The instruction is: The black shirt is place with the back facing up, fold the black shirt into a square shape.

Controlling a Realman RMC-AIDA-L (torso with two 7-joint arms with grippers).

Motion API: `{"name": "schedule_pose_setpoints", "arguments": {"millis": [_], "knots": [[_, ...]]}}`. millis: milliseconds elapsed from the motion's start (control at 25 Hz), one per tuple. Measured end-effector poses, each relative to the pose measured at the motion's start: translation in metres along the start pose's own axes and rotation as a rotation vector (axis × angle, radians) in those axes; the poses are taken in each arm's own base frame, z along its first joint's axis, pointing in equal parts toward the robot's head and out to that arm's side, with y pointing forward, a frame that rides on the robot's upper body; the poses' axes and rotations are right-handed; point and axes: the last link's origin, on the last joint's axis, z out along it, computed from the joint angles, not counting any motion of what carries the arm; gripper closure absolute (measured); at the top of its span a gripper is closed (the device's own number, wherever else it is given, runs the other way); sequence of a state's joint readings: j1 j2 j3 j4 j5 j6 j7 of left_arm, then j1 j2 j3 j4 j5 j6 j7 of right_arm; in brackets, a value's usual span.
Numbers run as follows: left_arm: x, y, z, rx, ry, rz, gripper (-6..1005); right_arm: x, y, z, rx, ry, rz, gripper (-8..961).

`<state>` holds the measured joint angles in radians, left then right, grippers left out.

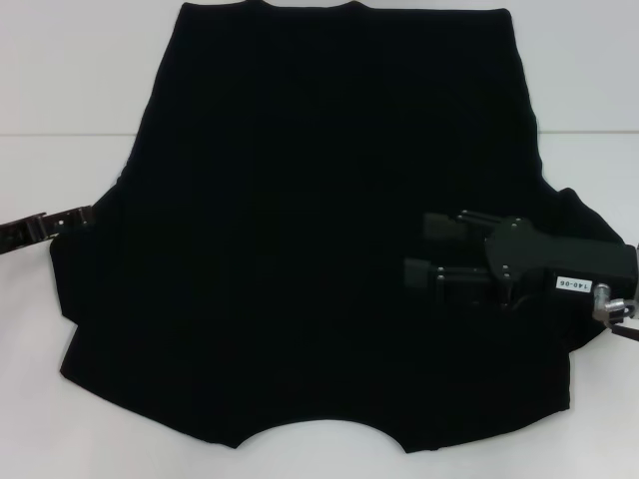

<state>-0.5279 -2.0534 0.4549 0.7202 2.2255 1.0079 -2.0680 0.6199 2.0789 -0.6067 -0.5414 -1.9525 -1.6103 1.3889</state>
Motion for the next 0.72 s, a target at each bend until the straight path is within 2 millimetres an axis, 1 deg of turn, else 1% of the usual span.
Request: {"name": "schedule_pose_setpoints", "arguments": {"millis": [280, 720], "knots": [[0.002, -0.005, 0.003, 0.057, 0.005, 0.006, 110, -0.001, 0.0, 0.002, 0.002, -0.007, 0.002, 27], [-0.007, -0.003, 0.016, 0.11, -0.004, 0.03, 110, 0.0, 0.0, 0.004, -0.001, -0.01, 0.01, 27]]}}
